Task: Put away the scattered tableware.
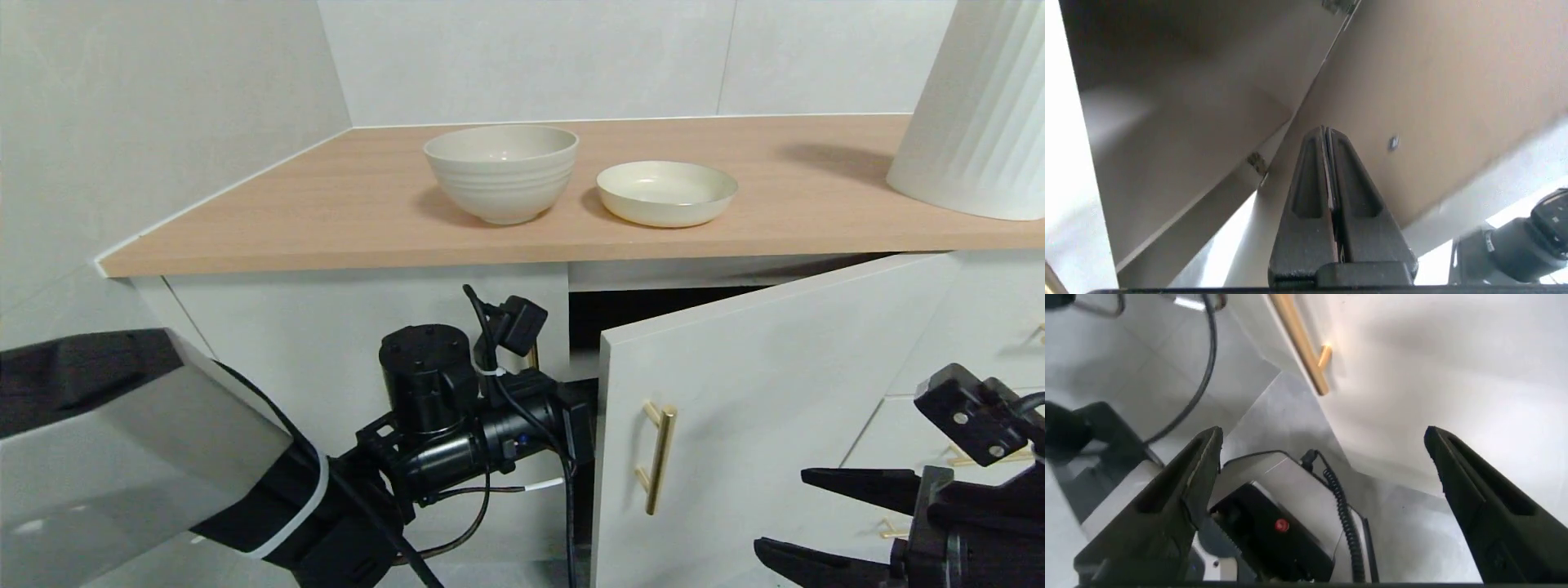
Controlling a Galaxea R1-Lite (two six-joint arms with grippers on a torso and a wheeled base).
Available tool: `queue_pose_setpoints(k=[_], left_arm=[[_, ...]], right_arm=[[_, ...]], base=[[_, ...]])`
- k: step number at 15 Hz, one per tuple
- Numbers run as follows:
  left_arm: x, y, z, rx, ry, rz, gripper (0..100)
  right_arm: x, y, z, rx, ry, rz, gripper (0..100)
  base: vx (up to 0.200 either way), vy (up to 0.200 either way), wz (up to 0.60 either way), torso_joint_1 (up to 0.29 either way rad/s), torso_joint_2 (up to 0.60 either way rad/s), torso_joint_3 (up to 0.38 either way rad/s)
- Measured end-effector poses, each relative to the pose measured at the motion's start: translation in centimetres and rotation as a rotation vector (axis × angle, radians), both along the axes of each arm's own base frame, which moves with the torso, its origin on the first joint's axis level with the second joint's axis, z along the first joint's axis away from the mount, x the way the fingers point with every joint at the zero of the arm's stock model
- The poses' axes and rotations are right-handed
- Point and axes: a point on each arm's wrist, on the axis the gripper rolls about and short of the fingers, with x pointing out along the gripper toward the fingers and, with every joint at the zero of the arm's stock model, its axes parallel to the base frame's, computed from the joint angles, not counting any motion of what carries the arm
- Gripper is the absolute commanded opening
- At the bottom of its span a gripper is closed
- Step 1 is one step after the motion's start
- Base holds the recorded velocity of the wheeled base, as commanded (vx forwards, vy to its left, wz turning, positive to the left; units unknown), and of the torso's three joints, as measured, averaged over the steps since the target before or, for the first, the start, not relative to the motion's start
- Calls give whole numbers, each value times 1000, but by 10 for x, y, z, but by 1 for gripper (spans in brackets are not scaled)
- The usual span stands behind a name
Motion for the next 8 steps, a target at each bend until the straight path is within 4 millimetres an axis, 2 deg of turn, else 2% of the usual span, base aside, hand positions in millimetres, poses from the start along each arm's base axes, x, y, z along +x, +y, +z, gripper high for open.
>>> queue_pose_setpoints(k=[3,8], left_arm=[[-6,3,15,84,-33,-8,0],[-9,0,11,116,-95,-26,0]], right_arm=[[-7,-1,1,-4,3,22,100],[-11,0,2,0,0,44,100]], base=[[0,0,0,0,0,0],[0,0,0,0,0,0]])
